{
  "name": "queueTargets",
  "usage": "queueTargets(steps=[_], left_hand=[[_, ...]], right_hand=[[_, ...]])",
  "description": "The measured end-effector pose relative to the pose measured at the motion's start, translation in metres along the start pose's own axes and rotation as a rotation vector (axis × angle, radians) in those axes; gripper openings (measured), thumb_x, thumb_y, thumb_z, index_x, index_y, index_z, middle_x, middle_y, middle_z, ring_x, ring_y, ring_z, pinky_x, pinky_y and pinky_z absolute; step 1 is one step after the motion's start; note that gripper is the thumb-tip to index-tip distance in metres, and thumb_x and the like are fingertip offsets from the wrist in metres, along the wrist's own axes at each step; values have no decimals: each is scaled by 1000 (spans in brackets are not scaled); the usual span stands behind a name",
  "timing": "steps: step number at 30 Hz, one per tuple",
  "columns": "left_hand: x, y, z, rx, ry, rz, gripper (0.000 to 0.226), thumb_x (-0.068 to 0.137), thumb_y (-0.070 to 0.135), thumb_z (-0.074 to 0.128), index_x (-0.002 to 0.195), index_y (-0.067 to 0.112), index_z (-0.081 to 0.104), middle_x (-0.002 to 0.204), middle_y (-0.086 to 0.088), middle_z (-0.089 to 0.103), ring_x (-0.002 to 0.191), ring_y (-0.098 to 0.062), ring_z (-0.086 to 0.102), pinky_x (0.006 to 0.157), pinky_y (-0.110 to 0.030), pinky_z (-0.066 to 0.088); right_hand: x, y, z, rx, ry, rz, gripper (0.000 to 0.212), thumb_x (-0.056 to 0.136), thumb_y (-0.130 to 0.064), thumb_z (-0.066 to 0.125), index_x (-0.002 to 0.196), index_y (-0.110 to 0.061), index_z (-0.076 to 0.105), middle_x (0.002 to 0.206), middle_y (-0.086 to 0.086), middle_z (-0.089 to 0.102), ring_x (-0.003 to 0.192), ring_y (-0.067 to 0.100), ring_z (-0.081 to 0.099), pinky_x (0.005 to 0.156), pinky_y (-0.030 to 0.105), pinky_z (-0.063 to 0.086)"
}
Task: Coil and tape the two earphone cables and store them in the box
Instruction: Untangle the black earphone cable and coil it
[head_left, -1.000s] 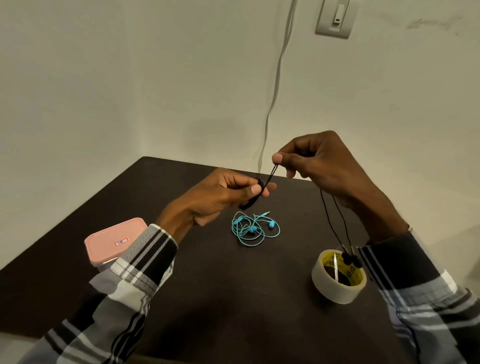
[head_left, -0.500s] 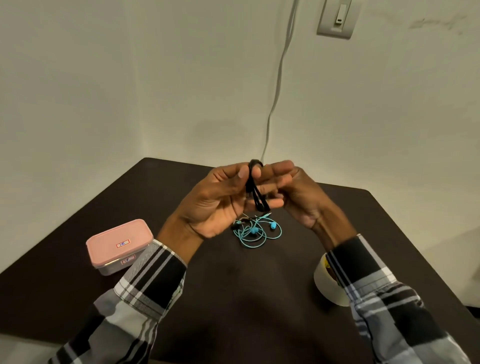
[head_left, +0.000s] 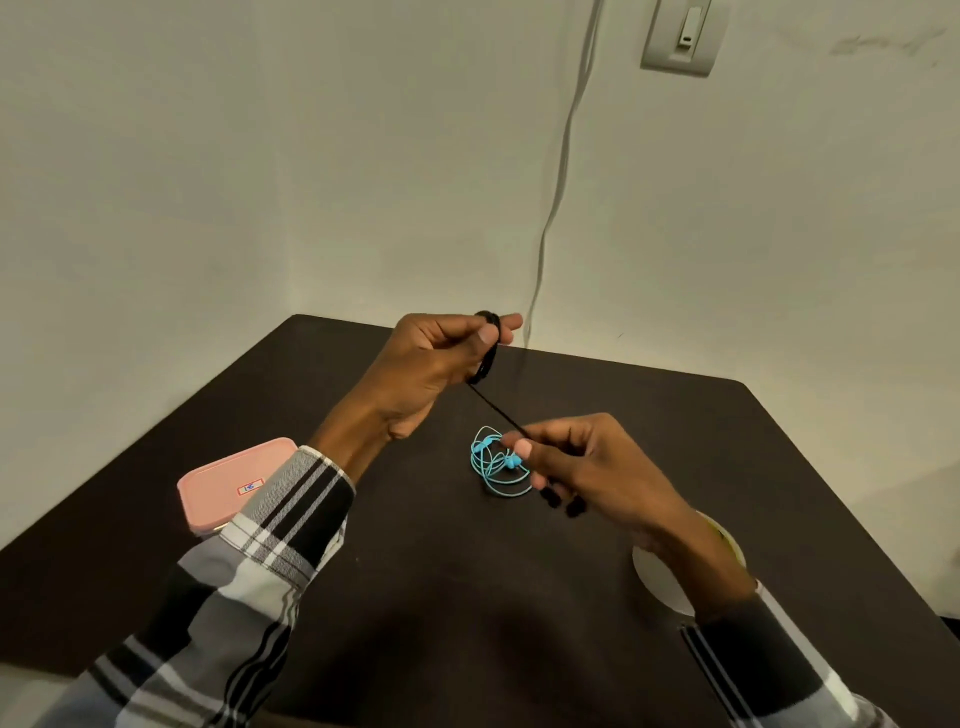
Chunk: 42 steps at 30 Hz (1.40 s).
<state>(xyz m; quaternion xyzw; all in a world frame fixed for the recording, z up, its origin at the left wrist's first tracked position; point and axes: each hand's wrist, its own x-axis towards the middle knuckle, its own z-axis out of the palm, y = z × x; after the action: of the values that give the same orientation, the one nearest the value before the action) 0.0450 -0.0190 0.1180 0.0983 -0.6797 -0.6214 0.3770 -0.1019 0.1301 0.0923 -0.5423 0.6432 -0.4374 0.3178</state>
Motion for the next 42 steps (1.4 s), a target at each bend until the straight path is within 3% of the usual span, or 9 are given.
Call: queueTargets(steps=[6, 10, 14, 18, 23, 29, 36, 39, 42], left_hand=[[-5, -12, 6, 266, -119, -29, 15, 93, 7, 60, 103, 7, 72, 118, -5, 70, 115, -6, 63, 99, -21, 48], [-10, -10, 15, 296, -265, -78, 19, 95, 8, 57, 105, 1, 71, 85, 5, 76, 83, -1, 68, 73, -15, 50], [-19, -9, 19, 139, -311, -145, 25, 92, 16, 58, 104, -3, 69, 92, -16, 74, 97, -24, 72, 89, -48, 54], [-26, -11, 20, -55, -390, -187, 21, 96, 16, 52, 94, 4, 68, 72, -8, 64, 102, -38, 68, 96, -66, 38], [-28, -14, 27, -330, -407, -213, 20, 94, 19, 51, 88, 9, 66, 63, 0, 51, 71, -20, 66, 92, -61, 48], [-29, -19, 33, -479, -373, -205, 22, 94, 20, 49, 84, 10, 65, 62, 2, 47, 59, -11, 53, 76, -44, 58], [-27, -29, 31, -446, -255, -224, 22, 97, 19, 50, 85, 5, 62, 63, -1, 42, 53, -9, 46, 76, -41, 60], [-26, -30, 33, -409, -197, -237, 21, 95, 19, 51, 87, 3, 62, 63, -2, 44, 52, -8, 46, 70, -37, 60], [-25, -33, 34, -379, -174, -250, 22, 94, 19, 51, 91, 1, 62, 61, -1, 45, 53, -9, 45, 72, -37, 60]], right_hand=[[-7, -27, -30, -409, 159, -158, 13, 93, -23, 67, 103, -26, 76, 74, -7, 74, 64, 1, 68, 65, 24, 56], [0, -47, -43, -569, 150, -330, 19, 90, -15, 71, 100, -28, 78, 90, -17, 74, 82, -5, 67, 75, 23, 53], [12, -53, -55, -652, 101, -465, 21, 88, -6, 72, 100, -22, 79, 89, -21, 71, 86, -3, 65, 75, 22, 50], [25, -43, -59, -535, 48, -538, 21, 88, -8, 72, 100, -24, 78, 89, -13, 73, 103, 11, 63, 82, 29, 52], [32, -15, -38, -246, 159, -573, 18, 88, -8, 68, 100, -19, 75, 97, -6, 75, 120, 12, 58, 98, 26, 48], [24, 3, -6, 114, 231, -396, 28, 88, 12, 61, 97, -10, 75, 99, 6, 73, 96, 10, 68, 84, 22, 52], [12, 6, -8, 400, 174, -55, 32, 101, -26, 51, 102, -3, 73, 98, 22, 70, 93, 28, 67, 95, 55, 51], [6, 2, -11, 346, 157, -52, 51, 95, -45, 53, 102, 2, 71, 98, 18, 72, 91, 24, 70, 91, 46, 55], [2, 0, -11, 245, 152, -89, 27, 91, -30, 65, 99, -5, 73, 95, 14, 75, 82, 14, 68, 82, 37, 54]])
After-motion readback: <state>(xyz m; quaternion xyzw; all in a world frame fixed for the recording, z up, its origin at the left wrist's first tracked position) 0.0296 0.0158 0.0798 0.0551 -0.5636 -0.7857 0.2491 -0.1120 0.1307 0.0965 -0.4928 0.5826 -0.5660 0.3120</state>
